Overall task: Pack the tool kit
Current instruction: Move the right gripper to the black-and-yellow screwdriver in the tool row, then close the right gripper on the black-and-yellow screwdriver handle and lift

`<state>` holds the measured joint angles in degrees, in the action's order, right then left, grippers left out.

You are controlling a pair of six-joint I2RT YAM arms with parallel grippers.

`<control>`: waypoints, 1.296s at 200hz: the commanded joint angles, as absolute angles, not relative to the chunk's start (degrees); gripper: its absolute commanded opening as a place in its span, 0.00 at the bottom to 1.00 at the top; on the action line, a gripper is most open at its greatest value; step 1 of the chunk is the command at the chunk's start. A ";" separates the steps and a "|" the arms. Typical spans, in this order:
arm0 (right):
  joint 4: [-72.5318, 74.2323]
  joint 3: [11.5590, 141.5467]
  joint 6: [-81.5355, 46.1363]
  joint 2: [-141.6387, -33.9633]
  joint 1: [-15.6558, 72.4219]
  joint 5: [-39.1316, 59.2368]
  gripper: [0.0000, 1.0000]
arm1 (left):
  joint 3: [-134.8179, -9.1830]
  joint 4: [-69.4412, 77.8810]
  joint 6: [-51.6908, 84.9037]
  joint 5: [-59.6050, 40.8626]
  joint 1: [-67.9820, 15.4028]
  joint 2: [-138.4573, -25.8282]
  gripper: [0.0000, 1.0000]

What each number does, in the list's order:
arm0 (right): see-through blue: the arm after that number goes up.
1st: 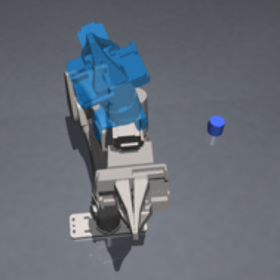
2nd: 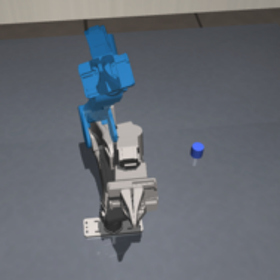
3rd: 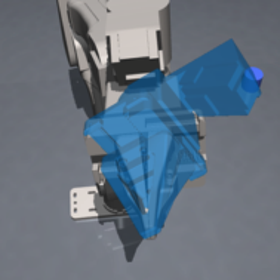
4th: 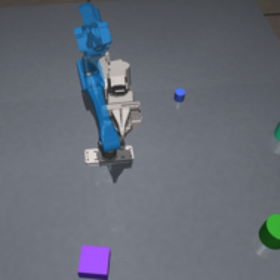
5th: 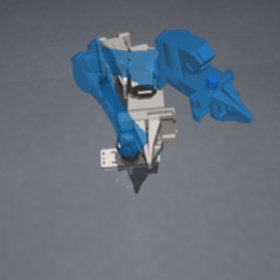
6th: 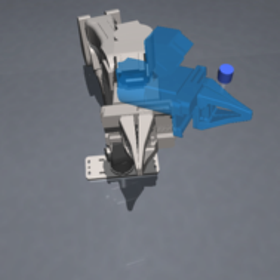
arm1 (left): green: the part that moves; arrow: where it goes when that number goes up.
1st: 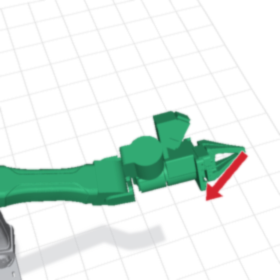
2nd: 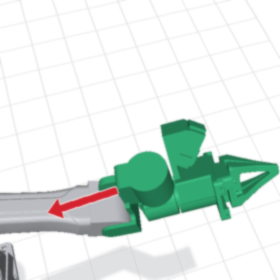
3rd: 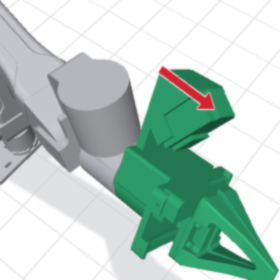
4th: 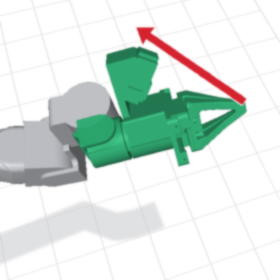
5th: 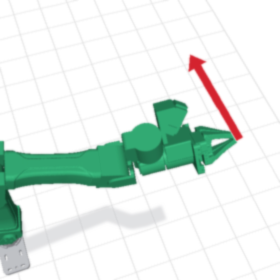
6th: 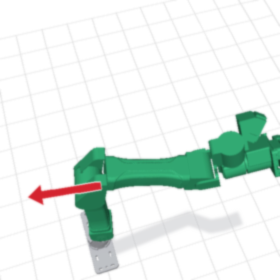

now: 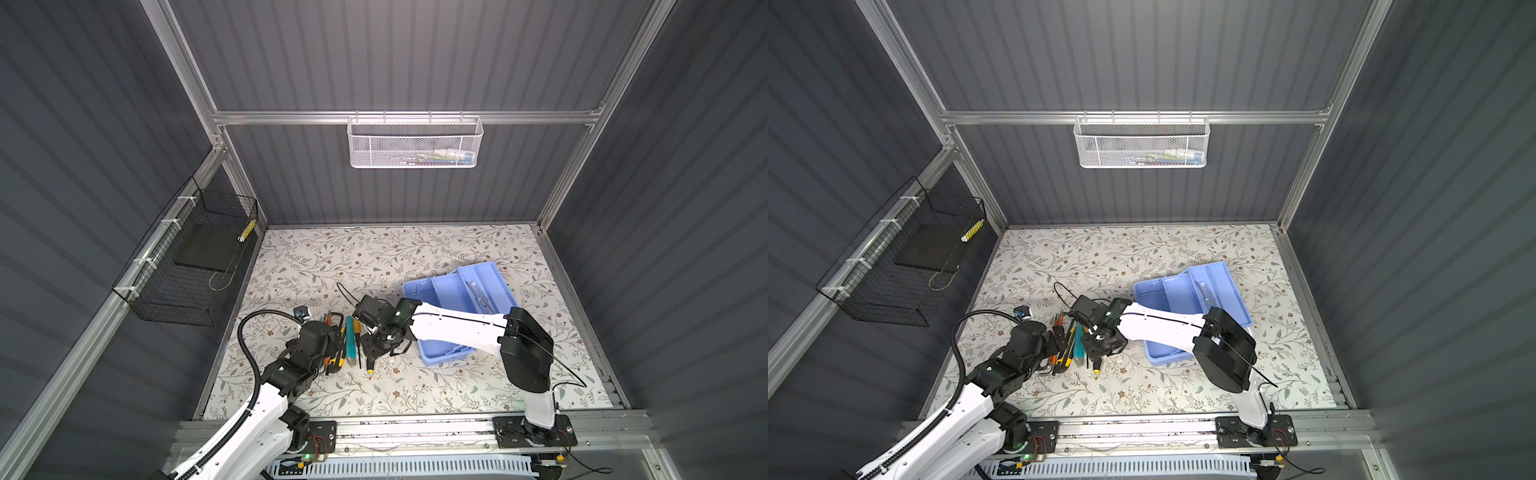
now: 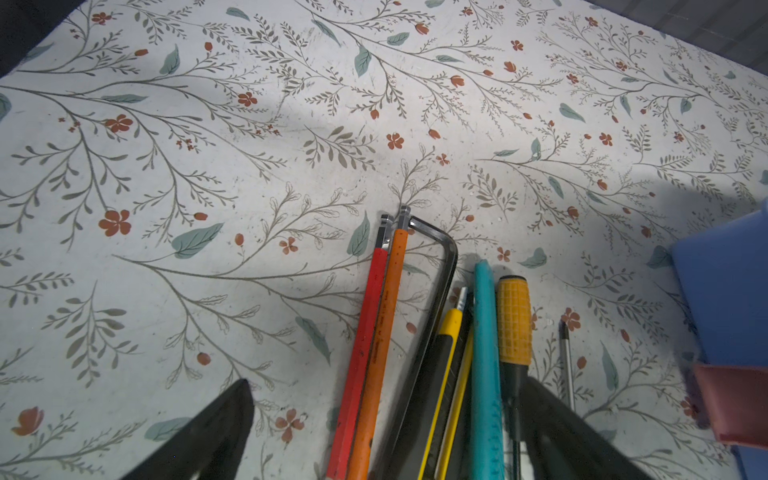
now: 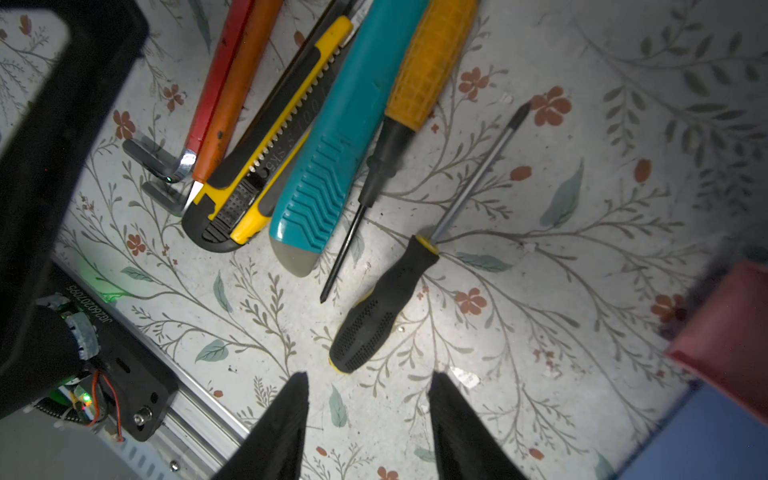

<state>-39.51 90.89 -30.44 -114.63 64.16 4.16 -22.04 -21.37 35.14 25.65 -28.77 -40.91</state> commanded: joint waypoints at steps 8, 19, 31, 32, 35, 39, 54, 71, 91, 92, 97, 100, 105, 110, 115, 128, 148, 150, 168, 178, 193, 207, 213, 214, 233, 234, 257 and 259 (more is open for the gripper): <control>-41.30 92.97 -31.19 -116.88 64.51 4.13 0.52 | -22.06 -22.05 35.38 26.32 -28.48 -41.39 0.99; -41.22 93.20 -31.42 -117.30 64.50 4.38 0.53 | -22.15 -22.06 35.33 26.24 -28.47 -41.51 0.99; -41.66 94.19 -31.64 -118.17 64.45 5.01 0.53 | -22.15 -22.04 35.42 26.52 -28.48 -41.67 0.99; -41.75 94.33 -31.64 -118.28 64.48 5.10 0.53 | -22.15 -22.05 35.42 26.53 -28.48 -41.71 0.99; -42.03 94.67 -31.66 -118.45 64.50 5.21 0.53 | -22.15 -22.10 35.50 26.59 -28.45 -41.73 0.99; -42.71 95.41 -31.65 -119.03 64.50 5.60 0.53 | -22.23 -22.13 35.51 26.64 -28.48 -41.79 0.99; -44.30 97.20 -31.50 -120.26 64.68 5.71 0.54 | -22.24 -22.19 35.69 26.87 -28.48 -41.82 1.00; -46.09 98.58 -31.32 -121.38 65.03 3.89 0.54 | -22.15 -22.30 35.82 26.92 -28.43 -41.65 0.99; -49.69 101.25 -31.08 -123.21 65.26 1.05 0.54 | -22.07 -22.13 35.45 26.37 -28.48 -41.42 1.00; -49.85 101.38 -31.01 -123.30 65.28 0.96 0.54 | -22.06 -22.14 35.43 26.32 -28.48 -41.36 1.00; -50.70 102.05 -30.86 -123.85 65.29 0.40 0.54 | -22.06 -22.06 35.42 26.39 -28.48 -41.34 0.99; -51.02 102.22 -30.79 -124.08 65.30 0.14 0.54 | -22.02 -22.02 35.42 26.41 -28.48 -41.30 0.99; -51.76 102.79 -30.69 -124.69 65.39 -0.33 0.54 | -22.02 -22.14 35.52 26.54 -28.48 -41.30 0.99; -52.20 103.11 -30.53 -125.16 65.45 -0.44 0.54 | -21.98 -22.15 35.49 26.54 -28.47 -41.31 0.99; -52.53 103.33 -30.49 -125.47 65.52 -0.59 0.54 | -22.03 -22.08 35.51 26.54 -28.45 -41.20 1.00; -52.52 103.36 -30.41 -126.15 65.65 -0.50 0.54 | -21.97 -22.15 35.47 26.50 -28.47 -41.14 1.00; -51.56 103.41 -30.26 -127.11 66.00 0.17 0.55 | -21.97 -21.99 35.34 26.26 -28.48 -41.28 0.99; -51.43 103.44 -30.34 -127.29 66.01 0.30 0.55 | -21.99 -22.02 35.40 26.25 -28.45 -41.30 0.99; -50.90 103.74 -30.65 -128.63 66.09 1.13 0.55 | -22.06 -22.15 35.42 26.36 -28.45 -41.47 0.99; -51.04 104.05 -30.85 -129.36 66.14 1.06 0.55 | -22.06 -22.13 35.43 26.34 -28.48 -41.48 0.99; -52.11 104.53 -31.02 -130.29 66.17 0.15 0.54 | -22.05 -22.06 35.34 26.19 -28.47 -41.35 0.99; -53.16 104.53 -31.03 -130.61 66.17 -1.41 0.50 | -21.97 -22.06 35.34 26.11 -28.48 -41.39 0.99; -53.39 104.19 -31.07 -130.54 66.08 -2.06 0.50 | -21.97 -22.03 35.32 26.10 -28.48 -41.31 1.00; -53.41 104.17 -31.05 -130.49 66.08 -2.17 0.49 | -21.97 -22.00 35.28 26.10 -28.48 -41.31 0.99; -54.15 103.00 -31.04 -130.02 65.62 -3.41 0.45 | -21.97 -22.06 35.28 26.10 -28.45 -41.37 0.99; -54.25 102.83 -31.09 -129.95 65.49 -3.49 0.44 | -22.02 -22.06 35.31 26.10 -28.47 -41.39 0.99; -53.62 100.27 -31.81 -128.21 64.46 -4.03 0.36 | -21.97 -22.06 35.27 26.08 -28.48 -41.28 1.00; -53.46 99.91 -31.86 -127.99 64.35 -4.04 0.35 | -21.97 -22.06 35.27 26.10 -28.48 -41.24 0.99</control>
